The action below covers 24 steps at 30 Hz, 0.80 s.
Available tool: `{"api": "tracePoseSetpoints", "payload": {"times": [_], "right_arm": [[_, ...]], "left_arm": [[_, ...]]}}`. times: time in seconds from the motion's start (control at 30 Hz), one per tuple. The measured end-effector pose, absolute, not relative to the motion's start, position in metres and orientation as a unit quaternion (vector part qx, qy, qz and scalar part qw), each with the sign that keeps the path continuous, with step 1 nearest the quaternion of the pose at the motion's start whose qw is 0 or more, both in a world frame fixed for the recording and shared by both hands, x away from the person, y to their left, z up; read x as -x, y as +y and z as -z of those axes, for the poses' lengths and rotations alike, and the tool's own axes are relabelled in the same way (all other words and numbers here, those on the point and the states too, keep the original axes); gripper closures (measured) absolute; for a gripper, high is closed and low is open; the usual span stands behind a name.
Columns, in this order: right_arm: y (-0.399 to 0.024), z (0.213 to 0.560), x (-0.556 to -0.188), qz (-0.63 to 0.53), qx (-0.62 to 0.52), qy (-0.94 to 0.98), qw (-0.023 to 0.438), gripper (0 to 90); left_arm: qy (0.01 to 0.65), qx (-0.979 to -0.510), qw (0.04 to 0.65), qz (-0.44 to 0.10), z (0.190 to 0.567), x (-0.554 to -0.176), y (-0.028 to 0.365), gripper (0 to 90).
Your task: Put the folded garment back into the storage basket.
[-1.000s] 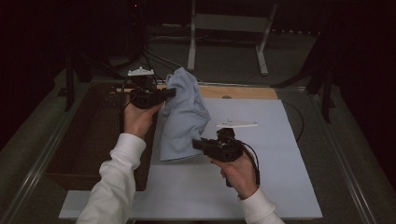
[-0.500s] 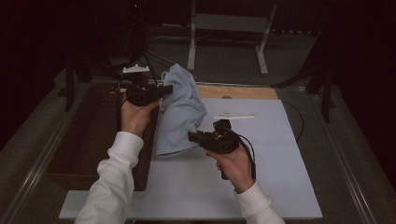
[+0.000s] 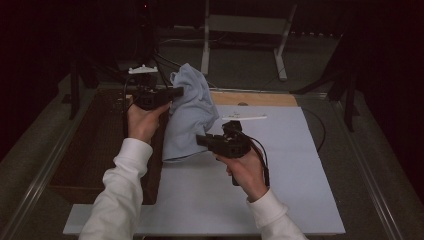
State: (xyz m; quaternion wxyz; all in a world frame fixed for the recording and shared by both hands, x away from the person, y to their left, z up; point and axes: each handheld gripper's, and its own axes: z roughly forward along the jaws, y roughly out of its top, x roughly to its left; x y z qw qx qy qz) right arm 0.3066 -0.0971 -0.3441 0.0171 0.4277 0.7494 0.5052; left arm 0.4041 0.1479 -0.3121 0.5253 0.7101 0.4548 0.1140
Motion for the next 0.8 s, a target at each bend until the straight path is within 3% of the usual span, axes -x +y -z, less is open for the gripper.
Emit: {"api": "tracePoseSetpoints", "payload": {"times": [0.8], "right_arm": [[-0.064, 0.331, -0.323, -0.512, -0.412, 0.754, 0.010, 80.8]], "left_arm": [[0.466, -0.700, 0.526, -0.126, 0.305, -0.403, 0.174, 81.7]]}}
